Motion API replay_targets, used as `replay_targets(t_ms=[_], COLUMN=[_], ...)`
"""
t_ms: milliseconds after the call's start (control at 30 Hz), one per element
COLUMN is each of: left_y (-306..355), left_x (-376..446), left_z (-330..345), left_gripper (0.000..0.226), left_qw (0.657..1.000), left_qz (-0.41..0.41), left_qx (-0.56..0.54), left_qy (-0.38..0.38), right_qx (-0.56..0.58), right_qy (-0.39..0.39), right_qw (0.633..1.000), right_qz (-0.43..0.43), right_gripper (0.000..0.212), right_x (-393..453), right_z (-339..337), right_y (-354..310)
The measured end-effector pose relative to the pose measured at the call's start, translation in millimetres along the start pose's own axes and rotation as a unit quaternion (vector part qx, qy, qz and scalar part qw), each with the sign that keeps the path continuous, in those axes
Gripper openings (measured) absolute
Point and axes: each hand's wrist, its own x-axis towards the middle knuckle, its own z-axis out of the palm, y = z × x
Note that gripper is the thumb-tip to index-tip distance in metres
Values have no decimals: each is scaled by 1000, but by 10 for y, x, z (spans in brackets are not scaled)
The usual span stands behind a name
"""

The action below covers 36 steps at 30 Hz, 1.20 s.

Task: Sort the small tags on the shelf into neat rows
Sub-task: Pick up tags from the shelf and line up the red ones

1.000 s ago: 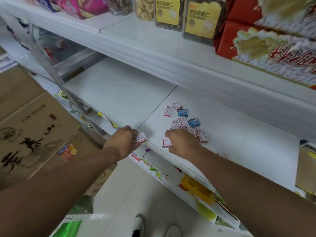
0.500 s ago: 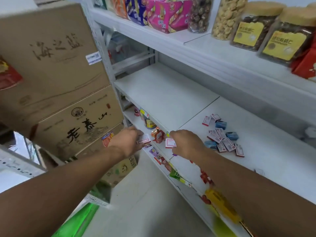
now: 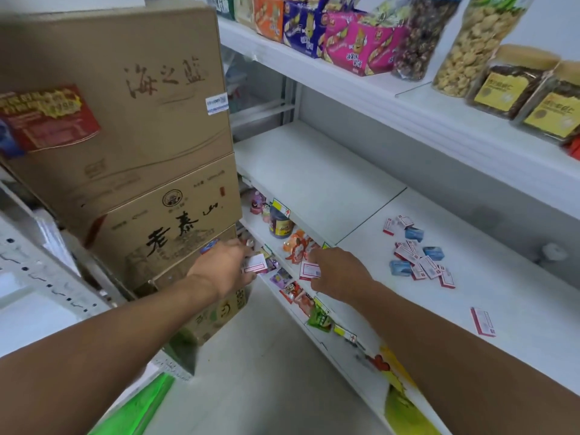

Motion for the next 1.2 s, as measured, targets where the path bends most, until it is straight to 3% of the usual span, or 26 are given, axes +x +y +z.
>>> replay_targets(t_ms=[267, 600, 833, 1200], left_y=[119, 322, 351, -208], left_x=[162, 567, 800, 1486], left_z=[-108, -186, -239, -179], left_gripper=[44, 40, 35, 38], left_qw=[1000, 1000, 999, 994], left_qz=[0, -11, -3, 94], left_qx=[-20, -27, -37, -53], left_qy=[-9, 4, -9, -21], right_qx=[-8, 19, 19, 9], right_qy=[-10, 0, 10, -15], right_qw=[1000, 1000, 1000, 998], right_qz=[6, -23, -14, 65], right_gripper=[56, 39, 42, 44], right_x=[154, 526, 671, 1109], right_z=[-129, -236, -205, 67], right_y=[153, 399, 491, 223])
